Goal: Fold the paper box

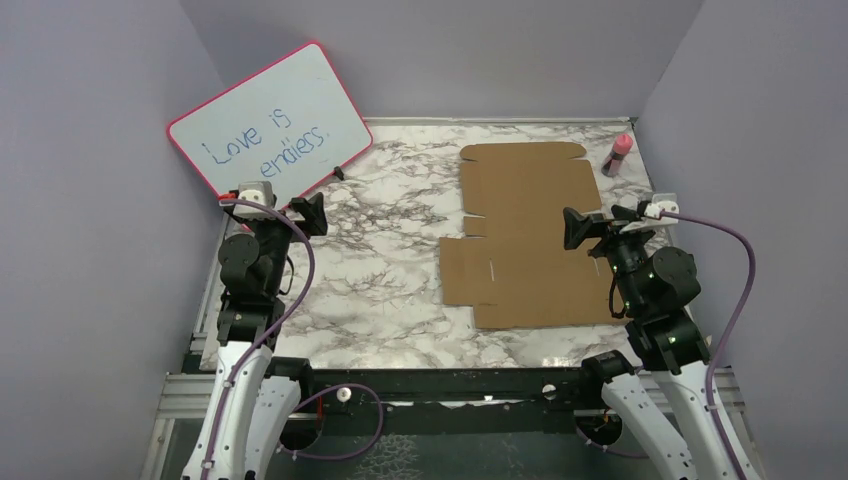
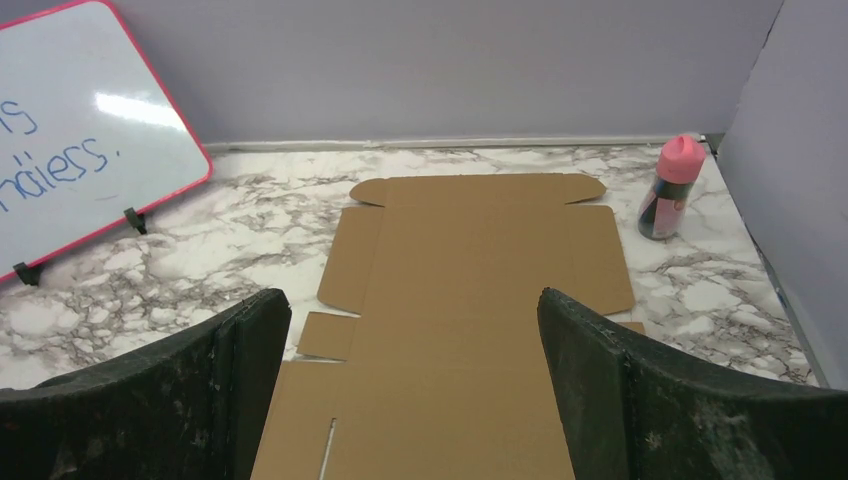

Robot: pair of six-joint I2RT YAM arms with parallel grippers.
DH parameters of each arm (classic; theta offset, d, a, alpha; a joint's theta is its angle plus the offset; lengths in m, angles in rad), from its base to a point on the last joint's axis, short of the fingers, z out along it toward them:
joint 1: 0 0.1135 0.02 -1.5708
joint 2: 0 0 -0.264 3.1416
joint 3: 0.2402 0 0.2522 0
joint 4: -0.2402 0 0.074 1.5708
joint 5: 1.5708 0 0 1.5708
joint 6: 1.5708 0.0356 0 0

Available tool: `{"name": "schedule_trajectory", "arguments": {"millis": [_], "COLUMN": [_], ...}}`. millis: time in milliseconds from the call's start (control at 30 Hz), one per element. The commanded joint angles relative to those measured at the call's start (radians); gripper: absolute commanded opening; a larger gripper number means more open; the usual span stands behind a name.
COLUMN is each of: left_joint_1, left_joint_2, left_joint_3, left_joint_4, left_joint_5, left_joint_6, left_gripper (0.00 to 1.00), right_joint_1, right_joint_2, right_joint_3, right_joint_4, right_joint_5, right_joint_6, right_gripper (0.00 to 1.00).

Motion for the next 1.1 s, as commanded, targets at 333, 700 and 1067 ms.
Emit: {"name": "schedule_trajectory", "arguments": {"millis": [333,700,1067], "left_joint_1": [-0.006,-0.026,-0.184], "left_joint_2": [0.038,0.094,0.342], "left_joint_3": [-0.005,-0.047,-0.095], "left_joint_4": [0.012,0.077,0.100], "left_joint_5": [0.005,0.262,0.431], "left_joint_6": [-0.037,-0.216,-0.411], "left_gripper": [0.99,0.99,0.94], "right_joint_1": [0.006,0.004,0.005], "right_joint_2": [-0.026,0.001,0.043], "right_joint_3": [-0.018,-0.007,-0.032], "right_joint_4": [0.031,0.004,0.009], "right_joint_5": [0.011,-0.094,-0.219], "right_joint_6": [-0.007,0.051,0.121], "right_gripper": [1.00,1.00,1.00]}}
